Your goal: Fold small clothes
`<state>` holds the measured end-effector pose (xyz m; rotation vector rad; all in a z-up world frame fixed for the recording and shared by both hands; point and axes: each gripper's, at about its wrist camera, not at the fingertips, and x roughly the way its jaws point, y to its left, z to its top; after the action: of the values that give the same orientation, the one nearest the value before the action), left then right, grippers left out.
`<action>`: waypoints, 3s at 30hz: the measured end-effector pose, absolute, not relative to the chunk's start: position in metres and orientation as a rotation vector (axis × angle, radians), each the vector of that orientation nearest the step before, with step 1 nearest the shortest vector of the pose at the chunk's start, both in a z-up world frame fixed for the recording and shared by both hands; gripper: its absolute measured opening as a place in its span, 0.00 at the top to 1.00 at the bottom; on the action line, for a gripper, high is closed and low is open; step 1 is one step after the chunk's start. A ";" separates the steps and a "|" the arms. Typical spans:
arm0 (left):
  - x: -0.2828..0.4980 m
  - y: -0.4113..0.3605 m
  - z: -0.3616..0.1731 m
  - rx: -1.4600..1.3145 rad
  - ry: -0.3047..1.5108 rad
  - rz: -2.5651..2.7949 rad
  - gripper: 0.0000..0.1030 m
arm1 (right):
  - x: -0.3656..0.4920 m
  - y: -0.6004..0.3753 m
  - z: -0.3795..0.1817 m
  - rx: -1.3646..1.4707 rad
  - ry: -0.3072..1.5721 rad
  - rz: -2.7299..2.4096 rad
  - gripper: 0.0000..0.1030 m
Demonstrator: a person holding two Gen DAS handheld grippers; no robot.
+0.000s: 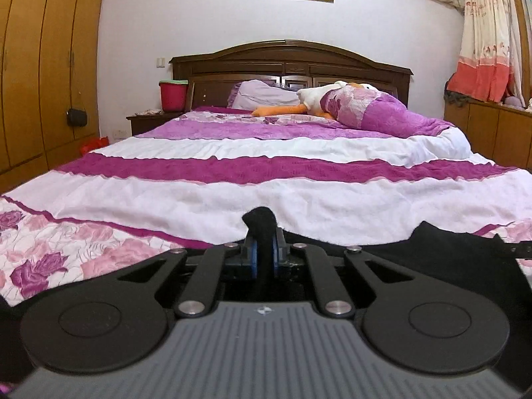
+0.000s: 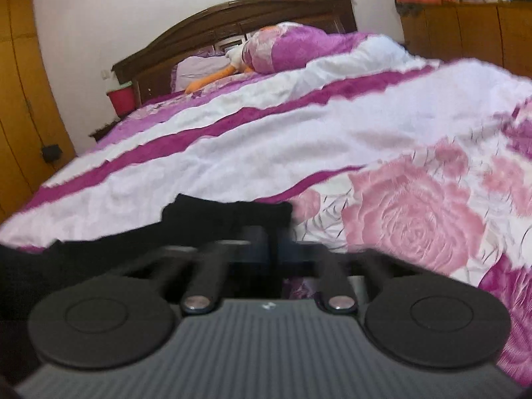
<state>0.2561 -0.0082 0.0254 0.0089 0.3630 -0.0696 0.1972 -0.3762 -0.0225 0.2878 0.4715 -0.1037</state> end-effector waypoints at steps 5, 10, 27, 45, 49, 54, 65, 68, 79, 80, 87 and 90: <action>0.290 -0.014 -0.010 0.075 0.500 -0.037 0.90 | 0.205 -0.367 -0.029 0.190 0.468 -0.161 0.92; 0.302 -0.011 -0.036 0.075 0.576 -0.017 0.88 | 0.213 -0.365 -0.037 0.165 0.519 -0.170 0.90; 0.243 0.051 0.007 -0.055 0.581 0.100 0.47 | 0.163 -0.358 -0.001 0.197 0.522 -0.068 0.55; 0.128 0.156 0.014 -0.256 0.609 0.334 0.35 | 0.056 -0.321 0.035 0.196 0.506 0.046 0.55; 0.117 0.184 0.002 -0.359 0.626 0.387 0.35 | 0.043 -0.313 0.029 0.191 0.525 0.049 0.54; 0.104 0.220 -0.009 -0.565 0.589 0.461 0.34 | 0.031 -0.306 0.017 0.162 0.544 0.030 0.53; 0.111 0.265 -0.026 -0.836 0.516 0.524 0.32 | 0.024 -0.302 -0.015 0.143 0.630 -0.014 0.48; 0.114 0.268 -0.025 -0.879 0.512 0.533 0.31 | 0.023 -0.301 -0.019 0.137 0.637 -0.023 0.48; 0.144 0.279 -0.020 -0.764 0.463 0.574 0.77 | 0.021 -0.301 -0.019 0.153 0.625 -0.027 0.48; 0.145 0.279 -0.019 -0.744 0.459 0.553 0.86 | 0.020 -0.302 -0.019 0.155 0.624 -0.026 0.48; 0.138 0.266 0.015 -0.595 0.364 0.410 0.91 | 0.021 -0.308 -0.019 0.200 0.613 -0.012 0.48; 0.139 0.256 0.035 -0.552 0.323 0.344 0.91 | 0.021 -0.310 -0.017 0.225 0.606 -0.002 0.48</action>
<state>0.1390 0.2560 0.0355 -0.5523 0.3229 0.3444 0.0212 -0.3097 -0.0171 0.2255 0.6057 -0.0017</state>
